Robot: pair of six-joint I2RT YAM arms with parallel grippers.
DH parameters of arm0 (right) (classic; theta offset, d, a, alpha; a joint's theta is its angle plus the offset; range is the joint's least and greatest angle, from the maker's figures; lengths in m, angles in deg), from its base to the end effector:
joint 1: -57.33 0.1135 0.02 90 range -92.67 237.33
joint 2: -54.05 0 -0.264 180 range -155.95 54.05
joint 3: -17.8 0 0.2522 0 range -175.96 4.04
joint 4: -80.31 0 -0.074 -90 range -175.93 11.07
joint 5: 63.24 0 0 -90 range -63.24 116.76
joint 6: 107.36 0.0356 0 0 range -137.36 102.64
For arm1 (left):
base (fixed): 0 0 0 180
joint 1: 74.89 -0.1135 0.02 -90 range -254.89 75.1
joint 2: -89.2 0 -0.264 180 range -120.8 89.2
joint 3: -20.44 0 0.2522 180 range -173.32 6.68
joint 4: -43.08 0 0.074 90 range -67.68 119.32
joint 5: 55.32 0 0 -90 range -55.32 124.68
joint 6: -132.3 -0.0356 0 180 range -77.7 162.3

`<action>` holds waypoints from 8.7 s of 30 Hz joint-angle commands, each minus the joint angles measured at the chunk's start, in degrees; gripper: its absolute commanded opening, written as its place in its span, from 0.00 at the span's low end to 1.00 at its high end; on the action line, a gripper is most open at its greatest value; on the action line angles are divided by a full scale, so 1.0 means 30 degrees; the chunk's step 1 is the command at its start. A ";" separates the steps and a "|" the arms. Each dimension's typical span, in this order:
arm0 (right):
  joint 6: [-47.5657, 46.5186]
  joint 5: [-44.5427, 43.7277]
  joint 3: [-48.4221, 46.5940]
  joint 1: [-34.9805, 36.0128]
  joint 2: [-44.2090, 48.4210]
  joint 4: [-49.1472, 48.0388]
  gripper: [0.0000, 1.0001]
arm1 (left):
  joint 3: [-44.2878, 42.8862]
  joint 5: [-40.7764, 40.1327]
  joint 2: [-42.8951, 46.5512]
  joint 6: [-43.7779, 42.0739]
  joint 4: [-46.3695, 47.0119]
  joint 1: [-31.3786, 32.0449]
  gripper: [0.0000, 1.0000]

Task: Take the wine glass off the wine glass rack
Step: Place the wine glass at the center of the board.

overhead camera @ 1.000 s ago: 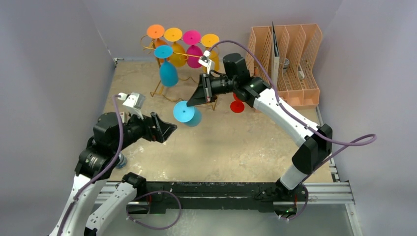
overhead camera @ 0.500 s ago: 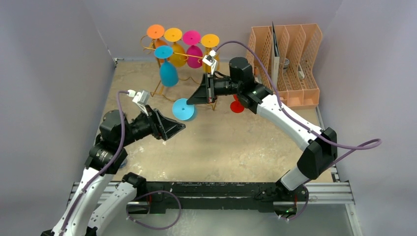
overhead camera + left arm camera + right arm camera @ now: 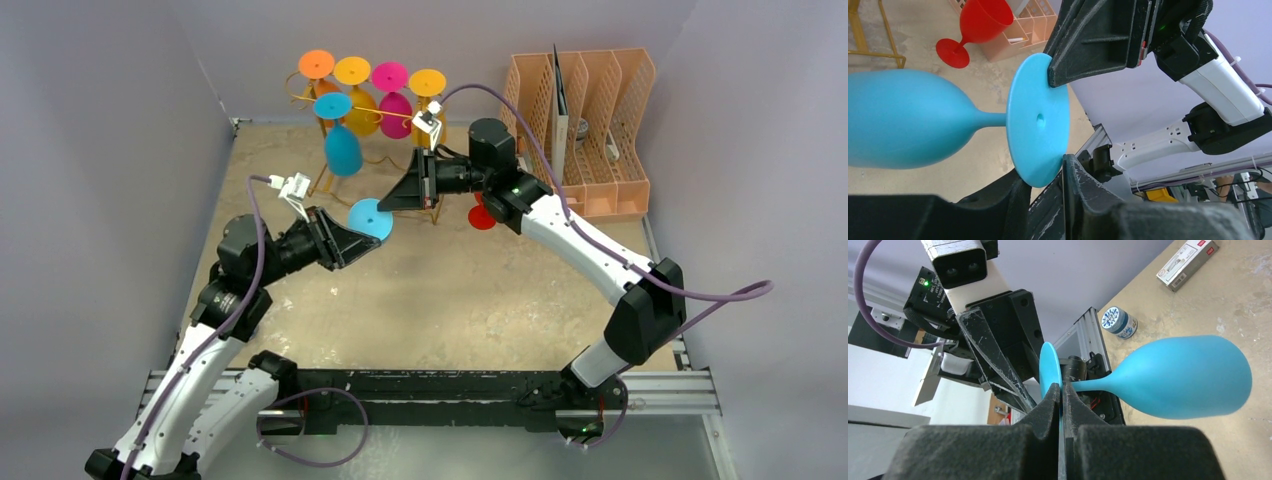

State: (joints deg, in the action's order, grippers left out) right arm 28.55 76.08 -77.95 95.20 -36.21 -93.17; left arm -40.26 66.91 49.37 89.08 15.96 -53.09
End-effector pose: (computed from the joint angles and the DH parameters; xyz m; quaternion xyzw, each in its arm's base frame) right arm 0.2751 0.2481 0.3999 -0.2462 0.6673 0.6468 0.2753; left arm 0.1382 -0.0757 0.3611 0.0262 0.7385 -0.5320 0.4134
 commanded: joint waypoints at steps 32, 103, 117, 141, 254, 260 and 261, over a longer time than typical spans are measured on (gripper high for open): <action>-0.0278 0.1119 0.0364 0.0125 0.0145 -0.0628 0.00 | 0.0789 -0.1638 0.1469 0.0298 0.1499 -0.0060 0.23; 0.1179 0.2123 0.1523 0.0239 0.0762 -0.4046 0.34 | 0.1174 0.1005 0.1045 -0.0377 0.2095 -0.0070 0.00; -0.1624 0.0030 0.1572 -0.0961 0.3082 -0.0150 0.72 | 0.1522 0.6403 0.2582 -1.1241 -0.0630 -0.0053 0.00; -0.5084 -0.0540 -0.3214 -0.1496 0.1378 1.0680 0.82 | -0.0590 1.3883 -0.0410 -2.8234 -1.2255 -0.0064 0.00; -0.8249 -1.8353 0.0678 -0.0080 0.3497 1.3855 0.00 | 0.2897 -1.2498 0.4772 -1.2343 -0.4104 -0.0045 1.00; -0.7932 -2.1421 0.1528 -0.0080 0.3514 1.3657 0.00 | 0.2881 -1.4360 0.4694 -1.2168 -0.4510 -0.0056 1.00; -0.7904 -2.2054 0.1705 -0.0072 0.3529 1.3606 0.00 | 0.2852 -1.4692 0.4628 -1.2142 -0.4623 -0.0056 1.00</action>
State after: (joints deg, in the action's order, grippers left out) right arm 4.16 20.11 -73.98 94.89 -26.94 -50.09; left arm -30.18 29.14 63.58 51.18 3.02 -53.07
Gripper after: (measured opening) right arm 0.022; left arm 0.998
